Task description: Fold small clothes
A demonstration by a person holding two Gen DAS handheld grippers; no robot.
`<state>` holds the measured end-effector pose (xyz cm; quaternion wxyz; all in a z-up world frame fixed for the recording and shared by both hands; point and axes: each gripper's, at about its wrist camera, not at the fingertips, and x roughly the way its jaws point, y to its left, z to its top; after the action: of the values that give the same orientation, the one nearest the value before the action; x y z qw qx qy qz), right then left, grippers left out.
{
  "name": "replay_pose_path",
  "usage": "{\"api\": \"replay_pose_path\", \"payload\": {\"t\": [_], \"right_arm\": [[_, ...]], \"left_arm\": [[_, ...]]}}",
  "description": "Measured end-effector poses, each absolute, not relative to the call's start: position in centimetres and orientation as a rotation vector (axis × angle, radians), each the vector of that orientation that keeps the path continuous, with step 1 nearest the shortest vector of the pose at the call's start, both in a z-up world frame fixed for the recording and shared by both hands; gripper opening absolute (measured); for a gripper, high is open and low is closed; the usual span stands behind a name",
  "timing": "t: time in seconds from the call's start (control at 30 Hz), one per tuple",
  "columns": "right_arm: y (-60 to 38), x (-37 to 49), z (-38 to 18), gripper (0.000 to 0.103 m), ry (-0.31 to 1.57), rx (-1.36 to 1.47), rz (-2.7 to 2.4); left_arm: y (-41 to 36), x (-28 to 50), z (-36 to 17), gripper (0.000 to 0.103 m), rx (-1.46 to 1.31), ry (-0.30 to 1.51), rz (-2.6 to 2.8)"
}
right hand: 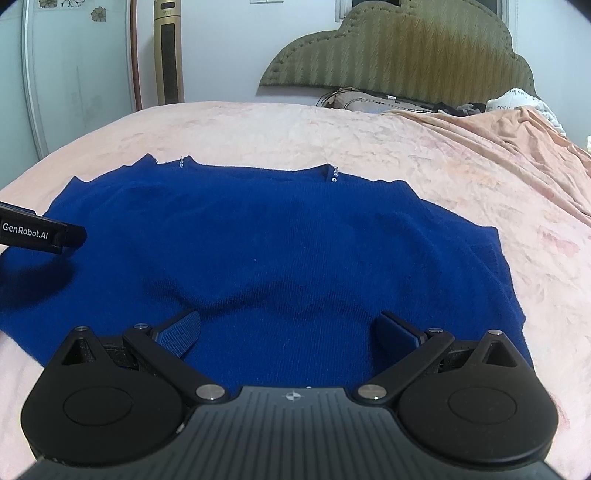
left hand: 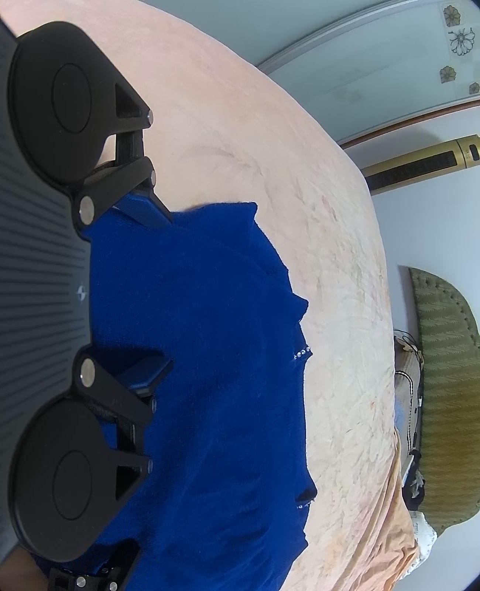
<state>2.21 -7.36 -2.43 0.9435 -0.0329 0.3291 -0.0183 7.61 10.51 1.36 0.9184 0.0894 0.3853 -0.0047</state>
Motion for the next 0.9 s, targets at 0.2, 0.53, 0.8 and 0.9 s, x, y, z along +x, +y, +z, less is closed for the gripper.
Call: {"api": "replay_pose_path", "payload": {"t": [0.2,0.53,0.8,0.9], "right_arm": [[-7.29,2.28,-2.71,0.103,0.667,-0.067,-0.038],[-7.66,2.01,-2.95,0.103,0.660,-0.045,-0.025],[-7.67,1.92,-3.00,0.103,0.657,-0.043,-0.027],[-7.70,1.95,-2.99,0.103,0.657,-0.039,-0.026]], "left_arm": [[10.52,7.65,1.26,0.078,0.184,0.793,-0.010],[10.18,7.48,1.07,0.079,0.186,0.792,-0.009],[10.02,7.30,1.07,0.080,0.185,0.785,-0.025],[10.38,7.46,1.24,0.080,0.169,0.787,-0.040]]}}
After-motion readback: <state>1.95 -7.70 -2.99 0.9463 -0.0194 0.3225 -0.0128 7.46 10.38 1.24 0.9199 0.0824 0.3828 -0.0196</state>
